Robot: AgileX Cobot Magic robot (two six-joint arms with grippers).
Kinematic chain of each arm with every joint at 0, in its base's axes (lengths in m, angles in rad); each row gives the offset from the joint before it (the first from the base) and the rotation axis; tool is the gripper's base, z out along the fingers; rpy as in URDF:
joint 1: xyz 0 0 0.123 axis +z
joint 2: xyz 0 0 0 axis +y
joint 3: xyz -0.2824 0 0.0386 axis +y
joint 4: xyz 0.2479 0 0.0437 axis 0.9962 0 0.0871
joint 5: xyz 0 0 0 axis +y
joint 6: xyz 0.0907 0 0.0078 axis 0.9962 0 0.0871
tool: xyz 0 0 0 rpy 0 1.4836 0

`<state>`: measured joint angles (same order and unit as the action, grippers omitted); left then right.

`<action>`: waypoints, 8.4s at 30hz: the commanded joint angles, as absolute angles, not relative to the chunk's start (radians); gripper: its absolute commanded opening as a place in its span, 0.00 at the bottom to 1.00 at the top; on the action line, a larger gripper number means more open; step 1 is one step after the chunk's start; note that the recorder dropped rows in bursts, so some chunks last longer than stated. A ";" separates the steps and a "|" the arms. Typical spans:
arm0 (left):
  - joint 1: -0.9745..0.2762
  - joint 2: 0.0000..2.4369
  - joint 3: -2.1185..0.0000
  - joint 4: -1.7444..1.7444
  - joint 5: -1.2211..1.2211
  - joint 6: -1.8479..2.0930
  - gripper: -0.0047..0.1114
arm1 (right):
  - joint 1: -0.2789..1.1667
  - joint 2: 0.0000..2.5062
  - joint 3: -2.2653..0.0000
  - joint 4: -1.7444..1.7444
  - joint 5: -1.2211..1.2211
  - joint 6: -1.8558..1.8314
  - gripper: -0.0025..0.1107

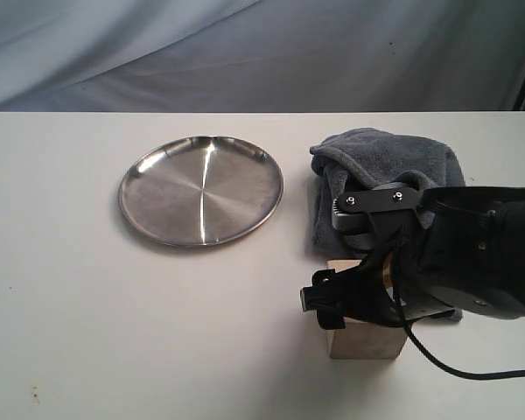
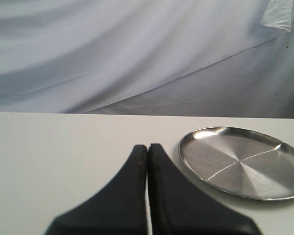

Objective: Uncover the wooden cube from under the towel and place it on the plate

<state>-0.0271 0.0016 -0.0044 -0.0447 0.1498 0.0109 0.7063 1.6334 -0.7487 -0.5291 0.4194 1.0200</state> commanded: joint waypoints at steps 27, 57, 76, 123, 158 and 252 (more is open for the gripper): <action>-0.028 0.000 0.000 -0.044 0.146 0.010 0.05 | 0.709 1.602 -0.746 -0.523 0.392 0.950 0.61; -0.028 0.000 0.000 -0.044 0.146 0.010 0.05 | 0.711 1.556 -1.073 -0.523 0.287 0.781 0.59; -0.028 0.000 0.000 -0.044 0.146 0.011 0.05 | 0.711 2.028 -1.548 -0.402 0.252 0.543 0.59; -0.028 0.000 0.000 -0.044 0.146 0.008 0.05 | 0.663 2.377 -1.834 -0.180 0.265 0.311 0.57; -0.028 0.000 0.000 -0.044 0.146 0.009 0.05 | 0.719 2.078 -1.815 -0.305 0.565 0.311 0.80; -0.028 0.000 0.000 -0.044 0.146 0.010 0.05 | 0.056 1.130 -0.739 -0.084 -0.548 0.098 0.02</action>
